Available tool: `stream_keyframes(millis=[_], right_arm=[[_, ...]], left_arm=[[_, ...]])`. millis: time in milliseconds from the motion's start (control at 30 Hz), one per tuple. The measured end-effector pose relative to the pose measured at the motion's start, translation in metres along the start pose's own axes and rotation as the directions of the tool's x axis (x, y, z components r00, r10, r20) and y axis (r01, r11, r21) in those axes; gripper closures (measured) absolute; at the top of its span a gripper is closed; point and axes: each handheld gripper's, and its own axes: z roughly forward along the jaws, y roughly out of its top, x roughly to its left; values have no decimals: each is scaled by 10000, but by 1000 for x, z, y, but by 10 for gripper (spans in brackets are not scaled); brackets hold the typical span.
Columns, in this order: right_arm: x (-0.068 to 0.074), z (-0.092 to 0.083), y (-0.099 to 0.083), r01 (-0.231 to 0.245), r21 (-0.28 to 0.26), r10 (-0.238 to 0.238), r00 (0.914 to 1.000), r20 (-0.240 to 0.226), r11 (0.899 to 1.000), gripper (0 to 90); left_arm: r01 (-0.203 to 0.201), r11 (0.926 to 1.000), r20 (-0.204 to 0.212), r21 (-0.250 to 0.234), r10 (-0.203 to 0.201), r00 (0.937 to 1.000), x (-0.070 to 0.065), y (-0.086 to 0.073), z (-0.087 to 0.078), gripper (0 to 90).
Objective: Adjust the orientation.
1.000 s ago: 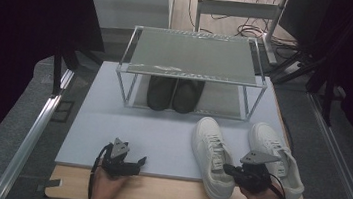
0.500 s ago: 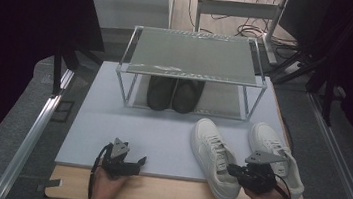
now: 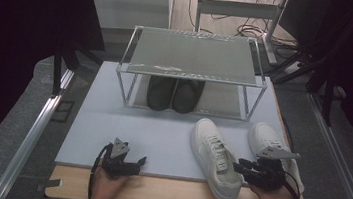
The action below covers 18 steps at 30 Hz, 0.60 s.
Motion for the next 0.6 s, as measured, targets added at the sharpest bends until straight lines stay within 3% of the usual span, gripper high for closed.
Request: stream_keyframes(millis=[333, 600], right_arm=[[-3, 21, 9, 157, 768, -180, 9994, 285, 9969, 638], [-8, 29, 15, -127, 1116, 139, 9999, -102, 9937, 685]], left_arm=[[3, 10000, 2, -2, -3, 10000, 0, 0, 0, 121], [6, 10000, 3, -3, -6, 10000, 0, 0, 0, 121]])
